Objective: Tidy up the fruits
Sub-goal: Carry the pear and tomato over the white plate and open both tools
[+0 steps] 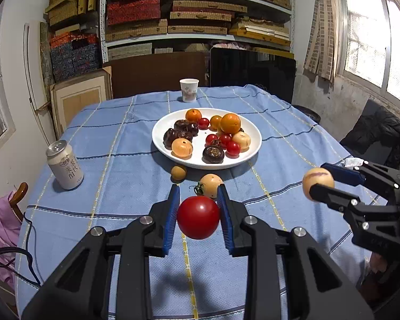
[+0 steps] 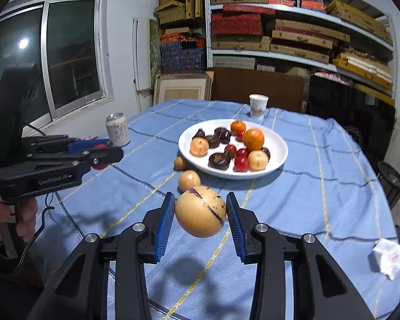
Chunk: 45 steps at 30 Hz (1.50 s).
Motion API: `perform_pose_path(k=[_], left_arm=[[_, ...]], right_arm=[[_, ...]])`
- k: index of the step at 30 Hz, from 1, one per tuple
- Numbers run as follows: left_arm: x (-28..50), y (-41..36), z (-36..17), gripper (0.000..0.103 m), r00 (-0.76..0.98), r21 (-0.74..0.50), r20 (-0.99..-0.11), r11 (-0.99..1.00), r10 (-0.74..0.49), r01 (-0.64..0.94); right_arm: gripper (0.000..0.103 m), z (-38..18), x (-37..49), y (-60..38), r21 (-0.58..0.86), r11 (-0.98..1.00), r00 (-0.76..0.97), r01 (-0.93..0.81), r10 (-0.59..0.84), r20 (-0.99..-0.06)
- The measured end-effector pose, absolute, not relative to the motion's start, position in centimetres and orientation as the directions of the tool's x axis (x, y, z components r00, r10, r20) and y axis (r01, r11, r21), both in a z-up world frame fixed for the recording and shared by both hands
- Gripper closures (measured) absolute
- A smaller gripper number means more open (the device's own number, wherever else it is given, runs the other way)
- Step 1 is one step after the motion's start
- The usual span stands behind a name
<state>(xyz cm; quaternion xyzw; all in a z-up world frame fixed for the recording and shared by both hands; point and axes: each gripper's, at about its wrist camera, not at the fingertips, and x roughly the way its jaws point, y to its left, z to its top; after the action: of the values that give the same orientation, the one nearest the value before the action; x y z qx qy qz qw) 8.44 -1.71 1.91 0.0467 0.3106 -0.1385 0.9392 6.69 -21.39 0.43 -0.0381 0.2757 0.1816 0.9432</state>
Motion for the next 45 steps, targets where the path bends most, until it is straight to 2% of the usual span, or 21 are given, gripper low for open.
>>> perform_pose_path(k=[12, 24, 32, 33, 35, 41, 45], left_arm=[[8.3, -1.0, 3.3, 0.075, 0.789, -0.016, -0.568, 0.961, -0.235, 0.275], [11.8, -0.9, 4.3, 0.075, 0.801, -0.019, -0.555, 0.966, -0.224, 0.257], [14.8, -0.9, 3.1, 0.075, 0.790, -0.018, -0.576, 0.969, -0.210, 0.245], [15.2, -0.8, 2.9, 0.075, 0.787, -0.018, -0.581, 0.970, -0.207, 0.242], [16.1, -0.6, 2.8, 0.075, 0.781, -0.023, -0.589, 0.971, -0.207, 0.239], [19.0, -0.5, 3.2, 0.075, 0.767, -0.050, -0.600, 0.968, -0.227, 0.247], [21.7, -1.4, 3.5, 0.075, 0.759, -0.048, -0.608, 0.965, -0.232, 0.257]], right_arm=[[0.063, 1.8, 9.6, -21.7, -0.014, 0.939, 0.797, -0.344, 0.284, -0.533], [0.063, 2.3, 24.6, -19.4, -0.079, 0.943, 0.765, -0.324, 0.212, -0.608], [0.062, -0.1, 33.1, -16.2, -0.145, 0.933, 0.728, -0.329, 0.153, -0.668], [0.062, -0.4, 33.3, -16.0, -0.156, 0.931, 0.730, -0.330, 0.147, -0.667], [0.053, -0.5, 33.0, -16.0, -0.179, 0.929, 0.750, -0.325, 0.138, -0.647], [0.052, 0.5, 29.3, -17.8, -0.196, 0.927, 0.788, -0.320, 0.146, -0.597], [0.050, 0.8, 25.2, -19.5, -0.158, 0.931, 0.792, -0.330, 0.181, -0.584]])
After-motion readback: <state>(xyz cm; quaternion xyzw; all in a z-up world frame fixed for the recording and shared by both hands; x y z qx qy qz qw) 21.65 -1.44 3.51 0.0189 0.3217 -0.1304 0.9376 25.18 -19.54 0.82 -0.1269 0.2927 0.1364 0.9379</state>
